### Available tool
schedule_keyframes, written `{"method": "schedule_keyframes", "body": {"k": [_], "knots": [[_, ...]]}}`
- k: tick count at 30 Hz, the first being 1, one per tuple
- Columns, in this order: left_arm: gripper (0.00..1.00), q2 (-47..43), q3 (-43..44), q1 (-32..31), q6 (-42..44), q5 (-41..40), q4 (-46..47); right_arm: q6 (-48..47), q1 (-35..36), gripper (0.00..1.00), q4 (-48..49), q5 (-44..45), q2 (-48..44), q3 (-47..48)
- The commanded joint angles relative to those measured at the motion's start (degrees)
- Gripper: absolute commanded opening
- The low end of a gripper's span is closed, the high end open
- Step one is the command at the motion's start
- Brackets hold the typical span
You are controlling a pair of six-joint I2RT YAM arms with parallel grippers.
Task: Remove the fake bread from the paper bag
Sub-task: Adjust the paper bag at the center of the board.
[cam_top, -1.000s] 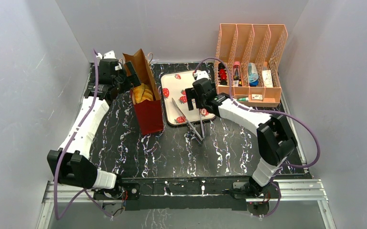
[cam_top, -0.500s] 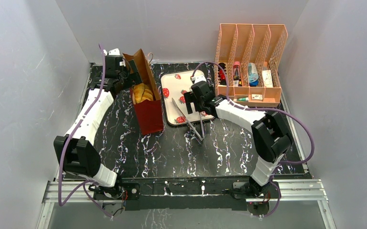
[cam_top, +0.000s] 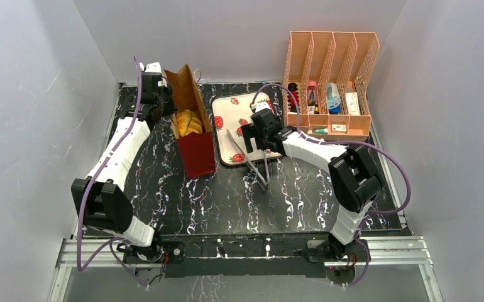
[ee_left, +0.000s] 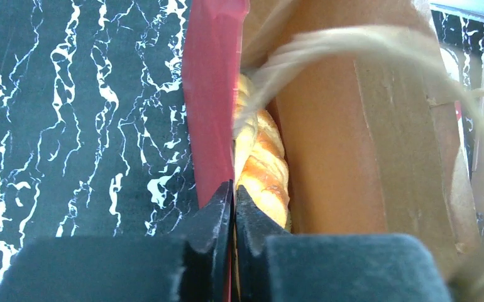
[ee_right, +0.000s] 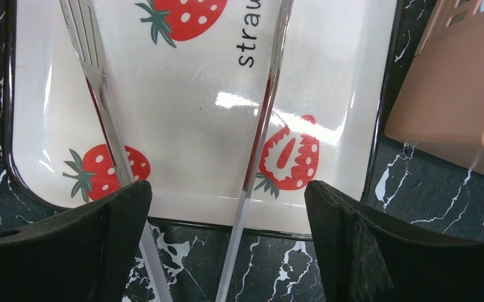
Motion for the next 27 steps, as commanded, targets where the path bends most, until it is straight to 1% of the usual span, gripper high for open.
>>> {"method": "schedule_keyframes", "body": {"k": [1,3,8,21,27], "knots": [[0.0,-0.28,0.55,-0.31,3.0,-0.29,-0.3,0.12,0.24,0.95,3.04,-0.95,0.28,-0.17],[0.0,-0.05,1.0,-0.31,3.81,-0.93,-0.55,0.08,0.22,0.98,3.21,-1.37,0.37,-0.19],[0.0,0.53,3.34,-0.26,5.96,-3.38,0.21,-0.38,0.23,0.98,3.3,-2.28,0.76,0.65],[0.0,5.94,15.48,0.87,13.88,-7.51,-1.41,-1.02,0.33,0.98,3.43,-4.39,-0.29,-0.04],[0.0,5.05,16.16,2.42,15.72,-11.07,0.31,-1.02,0.58,0.98,3.89,-5.16,-1.03,-0.66]]}}
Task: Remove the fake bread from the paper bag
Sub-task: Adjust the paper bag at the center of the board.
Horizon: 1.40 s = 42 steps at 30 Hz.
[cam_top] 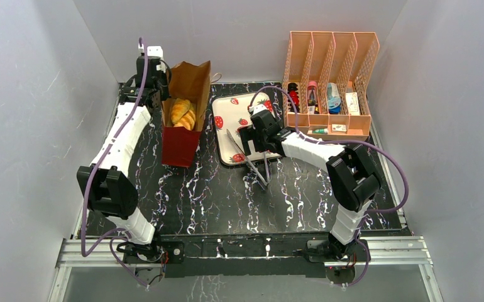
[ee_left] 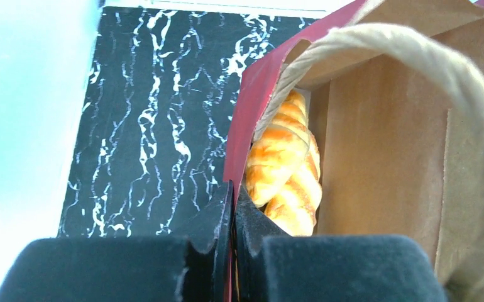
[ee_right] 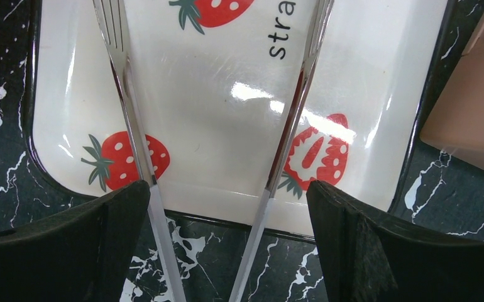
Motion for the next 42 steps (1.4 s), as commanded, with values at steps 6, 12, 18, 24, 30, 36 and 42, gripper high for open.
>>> {"method": "schedule_keyframes", "body": {"k": [6,12,18,24,30,36,42], "knots": [[0.0,-2.33,5.19,2.74,6.07,-6.9,3.86,-0.72,0.65,0.98,3.52,-0.79,-1.65,-0.64],[0.0,-1.44,7.55,3.55,12.47,-8.42,5.72,-0.66,1.07,0.98,3.78,-1.12,-2.1,-1.13],[0.0,-1.7,6.08,4.03,13.76,-8.36,6.77,-0.54,1.4,0.98,3.96,-1.51,-2.12,-1.68],[0.0,-3.03,1.05,4.01,11.55,-8.22,7.9,-0.67,1.77,0.98,3.7,-1.49,-2.19,-1.75],[0.0,-4.87,-3.55,4.03,10.55,-8.53,9.68,-0.76,2.26,0.98,3.65,-1.94,-1.72,-1.75],[0.0,-5.75,-5.81,4.0,9.47,-8.28,10.58,-0.72,2.79,0.98,3.39,-1.63,-0.69,-1.49],[0.0,-6.02,-6.41,3.98,7.72,-7.37,11.18,-0.69,3.24,0.98,3.28,-0.84,-0.15,-1.94]]}}
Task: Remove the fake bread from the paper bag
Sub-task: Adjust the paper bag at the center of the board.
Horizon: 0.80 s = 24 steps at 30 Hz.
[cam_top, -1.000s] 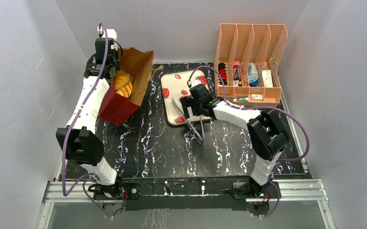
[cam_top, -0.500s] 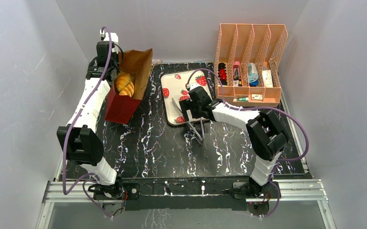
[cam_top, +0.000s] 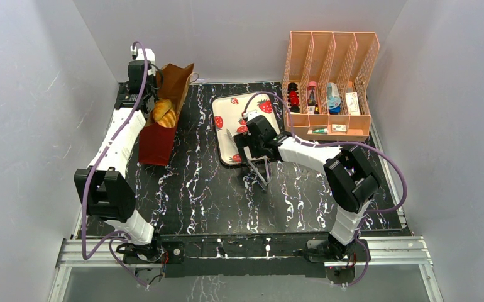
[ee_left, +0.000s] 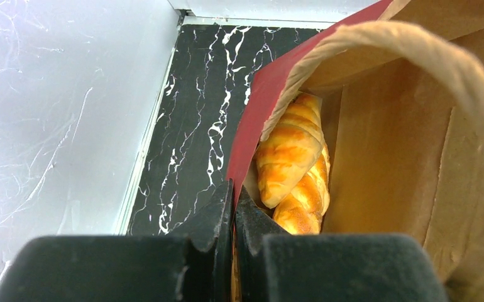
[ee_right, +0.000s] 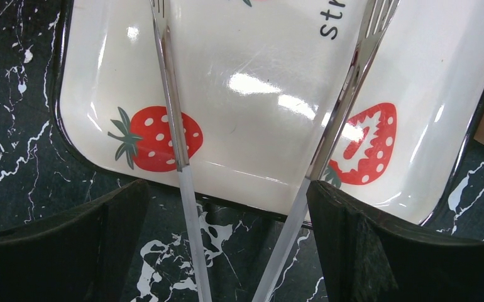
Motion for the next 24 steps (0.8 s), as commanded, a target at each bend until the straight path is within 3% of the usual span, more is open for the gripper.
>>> {"method": "schedule_keyframes", "body": {"k": [1,24], "knots": [[0.0,-4.02,0.18,0.16,-2.25,-0.07,2.53,-0.66,0.64,0.98,2.01,1.26,-0.21,0.04],[0.0,-4.71,-1.65,-0.45,-8.72,3.55,2.5,-0.91,0.72,0.98,0.49,4.67,0.11,-0.42]]}}
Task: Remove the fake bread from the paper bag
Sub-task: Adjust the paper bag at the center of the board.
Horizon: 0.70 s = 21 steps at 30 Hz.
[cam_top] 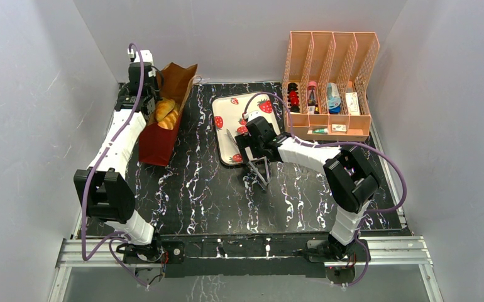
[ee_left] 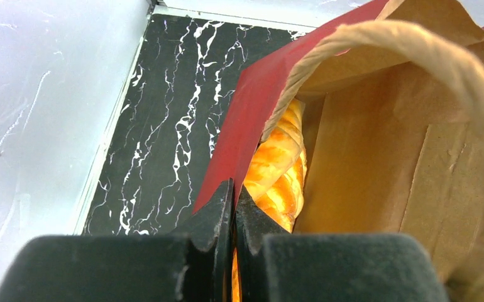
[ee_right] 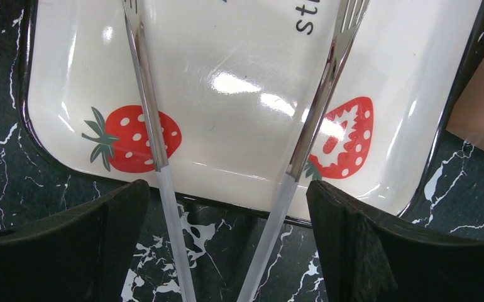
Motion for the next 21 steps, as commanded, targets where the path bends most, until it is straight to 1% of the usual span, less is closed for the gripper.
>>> {"method": "schedule_keyframes", "body": {"k": [1,21], "knots": [[0.0,-4.09,-0.3,-0.41,-1.6,0.9,1.65,0.11,0.28,0.98,1.0,0.99,0.24,-0.09],[0.0,-3.13,0.27,-2.56,-3.19,1.81,2.25,1.09,0.31,0.98,2.46,0.84,2.5,-1.3]]}}
